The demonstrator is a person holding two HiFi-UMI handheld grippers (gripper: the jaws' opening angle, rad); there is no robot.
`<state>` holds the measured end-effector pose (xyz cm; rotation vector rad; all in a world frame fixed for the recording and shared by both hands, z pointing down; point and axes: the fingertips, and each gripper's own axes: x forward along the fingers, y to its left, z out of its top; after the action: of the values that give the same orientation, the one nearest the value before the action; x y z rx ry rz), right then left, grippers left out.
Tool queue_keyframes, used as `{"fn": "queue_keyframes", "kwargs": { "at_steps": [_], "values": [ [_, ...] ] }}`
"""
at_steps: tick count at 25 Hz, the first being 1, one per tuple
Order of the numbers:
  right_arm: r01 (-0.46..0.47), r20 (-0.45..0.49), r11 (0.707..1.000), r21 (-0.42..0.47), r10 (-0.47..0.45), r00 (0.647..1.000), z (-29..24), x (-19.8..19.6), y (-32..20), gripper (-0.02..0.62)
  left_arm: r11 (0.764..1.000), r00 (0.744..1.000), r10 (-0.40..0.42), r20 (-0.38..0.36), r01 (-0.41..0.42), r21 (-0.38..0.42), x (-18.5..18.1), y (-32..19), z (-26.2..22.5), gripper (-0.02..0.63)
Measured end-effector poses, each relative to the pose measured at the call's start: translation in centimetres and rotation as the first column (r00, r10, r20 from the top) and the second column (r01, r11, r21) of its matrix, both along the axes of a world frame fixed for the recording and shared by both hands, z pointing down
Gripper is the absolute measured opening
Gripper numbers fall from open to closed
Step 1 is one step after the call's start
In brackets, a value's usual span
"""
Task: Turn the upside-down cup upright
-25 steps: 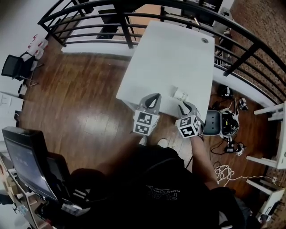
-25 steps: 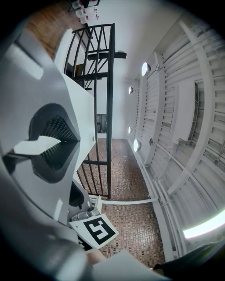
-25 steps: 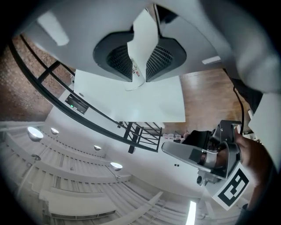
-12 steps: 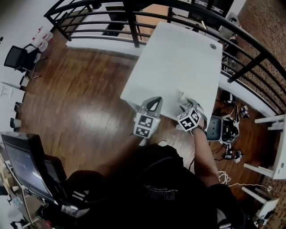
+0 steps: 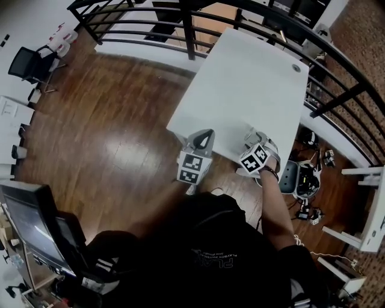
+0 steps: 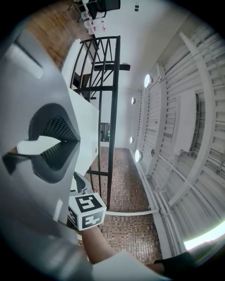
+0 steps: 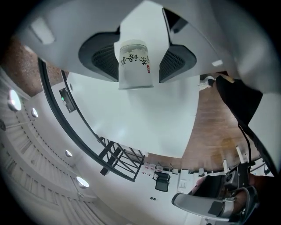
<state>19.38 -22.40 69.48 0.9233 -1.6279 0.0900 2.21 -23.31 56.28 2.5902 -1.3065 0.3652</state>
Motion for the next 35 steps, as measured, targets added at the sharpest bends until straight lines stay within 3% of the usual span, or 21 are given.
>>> {"fn": "queue_keyframes", "kwargs": {
  "at_steps": [14, 25, 30, 35],
  "values": [
    [-0.009, -0.101, 0.999, -0.034, 0.005, 0.995, 0.8, 0.4, -1.1, 0.330, 1.000, 0.999, -0.028, -0.018, 0.028, -0.010, -0.6, -0.1, 0.3, -0.002],
    [-0.015, -0.106, 0.999, -0.052, 0.010, 0.994, 1.3, 0.8, -1.5, 0.316, 0.998, 0.998, -0.058, -0.017, 0.058, -0.015, -1.8, -0.4, 0.6, -0.003],
    [-0.021, -0.097, 1.000, -0.013, 0.020, 0.995, 0.2, 1.0, -1.5, 0.314, 0.998, 0.998, -0.055, -0.018, 0.055, -0.009, -1.7, -0.7, 0.3, -0.002],
    [-0.055, -0.029, 0.995, 0.081, 0.058, 0.998, -1.8, 0.7, -1.6, 0.311, 0.999, 0.999, -0.040, -0.015, 0.040, -0.003, -1.4, -0.7, 0.2, -0.002]
  ]
}}
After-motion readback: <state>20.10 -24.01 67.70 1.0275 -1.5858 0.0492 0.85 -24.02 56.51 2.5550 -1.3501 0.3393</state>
